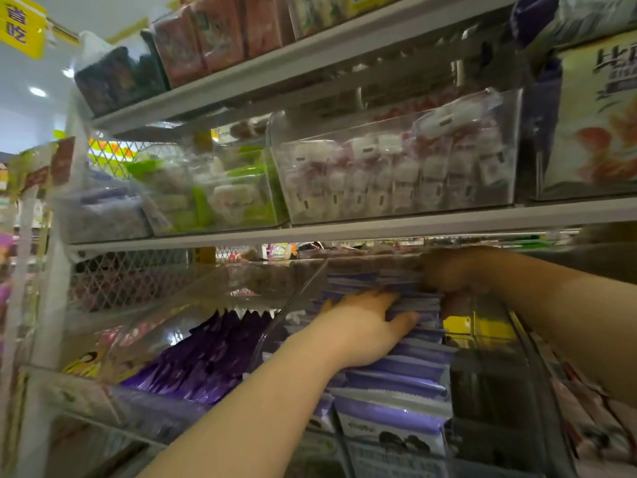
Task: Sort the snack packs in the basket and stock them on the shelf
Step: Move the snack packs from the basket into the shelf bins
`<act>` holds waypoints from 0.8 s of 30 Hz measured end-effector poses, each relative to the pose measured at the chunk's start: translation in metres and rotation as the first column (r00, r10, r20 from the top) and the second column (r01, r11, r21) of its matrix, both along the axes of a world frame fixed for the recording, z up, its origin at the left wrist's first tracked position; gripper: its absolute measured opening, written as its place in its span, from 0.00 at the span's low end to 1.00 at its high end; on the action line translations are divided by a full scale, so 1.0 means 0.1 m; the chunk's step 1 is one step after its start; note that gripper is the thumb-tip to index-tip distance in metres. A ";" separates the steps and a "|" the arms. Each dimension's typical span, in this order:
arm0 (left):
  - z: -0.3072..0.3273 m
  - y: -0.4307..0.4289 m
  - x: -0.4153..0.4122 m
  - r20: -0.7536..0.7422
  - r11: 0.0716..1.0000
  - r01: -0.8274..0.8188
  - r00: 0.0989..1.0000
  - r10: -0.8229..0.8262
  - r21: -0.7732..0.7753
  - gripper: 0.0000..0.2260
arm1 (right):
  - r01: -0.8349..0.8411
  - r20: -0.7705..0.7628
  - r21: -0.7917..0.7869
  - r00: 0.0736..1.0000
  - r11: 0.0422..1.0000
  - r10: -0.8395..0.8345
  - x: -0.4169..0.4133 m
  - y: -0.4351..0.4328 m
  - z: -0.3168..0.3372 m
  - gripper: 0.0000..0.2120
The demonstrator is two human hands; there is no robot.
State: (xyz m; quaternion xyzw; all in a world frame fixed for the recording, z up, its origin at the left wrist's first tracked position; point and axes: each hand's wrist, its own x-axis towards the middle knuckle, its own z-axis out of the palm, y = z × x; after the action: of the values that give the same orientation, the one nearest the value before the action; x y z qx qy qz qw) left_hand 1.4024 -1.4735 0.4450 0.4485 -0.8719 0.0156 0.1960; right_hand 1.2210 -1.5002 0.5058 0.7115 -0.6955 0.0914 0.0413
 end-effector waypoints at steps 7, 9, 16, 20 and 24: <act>-0.11 0.00 0.07 0.075 0.999 -0.022 0.997 0.024 -0.027 0.27 | -0.144 0.375 0.036 0.919 0.989 0.120 0.04 -0.08 -0.22 0.12; -0.09 0.00 0.06 0.085 1.000 -0.026 0.996 0.027 -0.014 0.28 | -0.122 0.280 0.033 0.954 0.992 0.108 0.09 0.02 -0.19 0.10; 0.01 0.22 0.28 -0.032 0.996 -0.061 0.998 0.059 -0.072 0.23 | -0.122 -0.030 -0.187 0.992 0.975 0.119 0.27 0.59 -0.13 0.23; -0.16 0.57 0.54 -0.218 0.949 -0.093 0.976 0.026 -0.301 0.19 | -0.243 -0.078 -0.439 0.969 0.865 0.233 0.49 1.02 -0.30 0.17; -0.57 0.94 0.84 -0.440 0.873 -0.140 0.893 -0.092 -0.468 0.12 | -0.434 -0.191 -0.617 0.892 0.657 0.410 0.91 1.52 -0.73 0.12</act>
State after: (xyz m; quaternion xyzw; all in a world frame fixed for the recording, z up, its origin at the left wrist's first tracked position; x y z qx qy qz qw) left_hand 1.4865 -1.3793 0.3881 0.3867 -0.7646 0.1333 0.4981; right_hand 1.3122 -1.3483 0.4328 0.7960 -0.4358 0.3193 0.2729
